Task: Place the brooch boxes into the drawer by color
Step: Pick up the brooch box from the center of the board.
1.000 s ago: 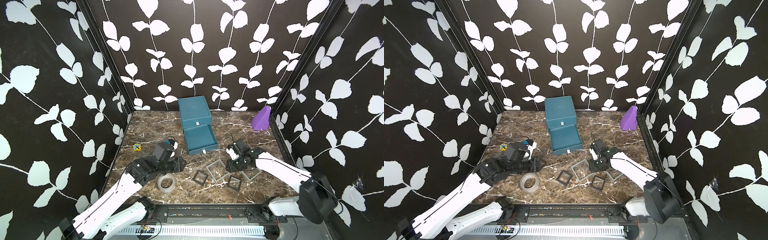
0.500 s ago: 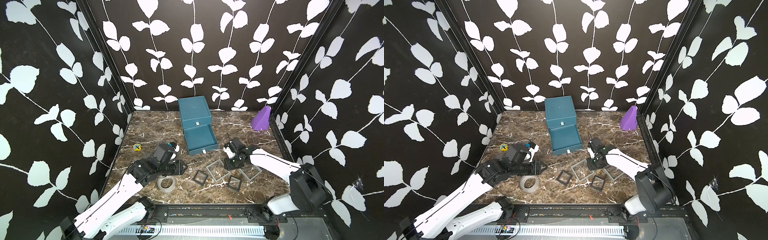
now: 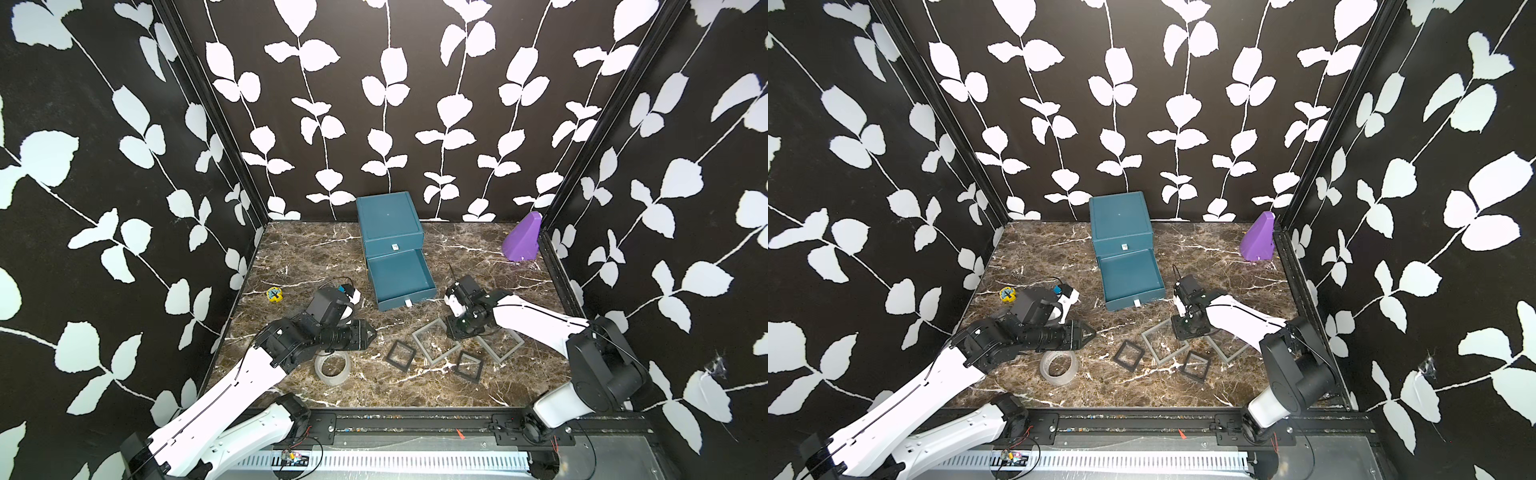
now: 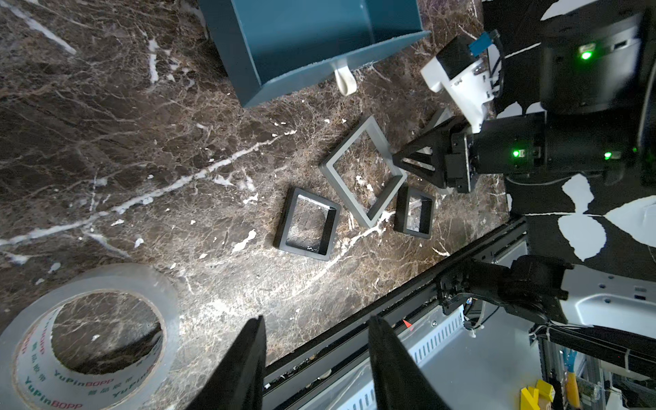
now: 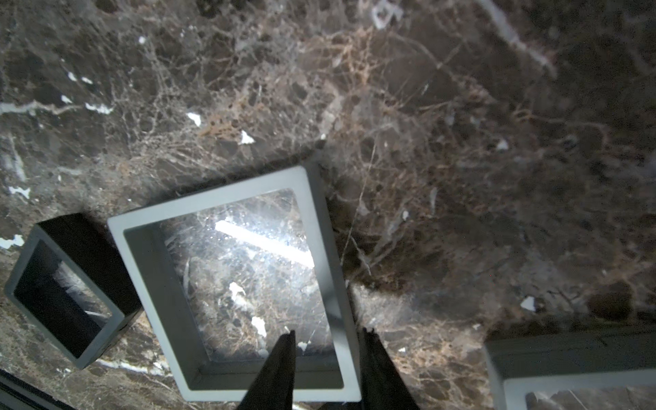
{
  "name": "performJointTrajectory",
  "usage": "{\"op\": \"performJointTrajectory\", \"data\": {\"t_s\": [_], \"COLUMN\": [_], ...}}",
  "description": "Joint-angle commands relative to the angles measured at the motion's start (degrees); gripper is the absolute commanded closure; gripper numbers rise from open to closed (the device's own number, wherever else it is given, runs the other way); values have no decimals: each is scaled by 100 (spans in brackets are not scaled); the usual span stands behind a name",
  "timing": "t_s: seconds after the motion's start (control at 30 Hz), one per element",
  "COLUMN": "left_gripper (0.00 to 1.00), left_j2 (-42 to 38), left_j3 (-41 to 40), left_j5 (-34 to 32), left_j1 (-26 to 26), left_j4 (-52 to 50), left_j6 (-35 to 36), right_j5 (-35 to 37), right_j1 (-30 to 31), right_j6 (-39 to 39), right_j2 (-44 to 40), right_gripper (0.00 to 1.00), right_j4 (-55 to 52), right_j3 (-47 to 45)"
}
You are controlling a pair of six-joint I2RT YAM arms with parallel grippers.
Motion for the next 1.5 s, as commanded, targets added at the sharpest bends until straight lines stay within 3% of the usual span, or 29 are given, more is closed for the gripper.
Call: {"op": "performJointTrajectory", "data": {"t_s": [0.0,0.93,1.33,1.47], "left_gripper": [55,56,56,58], "left_j2": [15,138,140,134], "left_j3": [-35,32,45,53], "left_j5": [133,180,145,161], "left_j1": [-36,-82,-91,-91], "left_j4": [133,259,269,278], "left_j6": [106,99,102,98], "right_j5": [189,248,634,892], "right_j1": [44,105,159,157], "right_j6": [-9,38,82,198], "right_j2": [127,499,347,-111], "right_gripper": [68,75,94,99], "right_j4": [22,206,19,-171], "right_j3": [83,56,31,55]}}
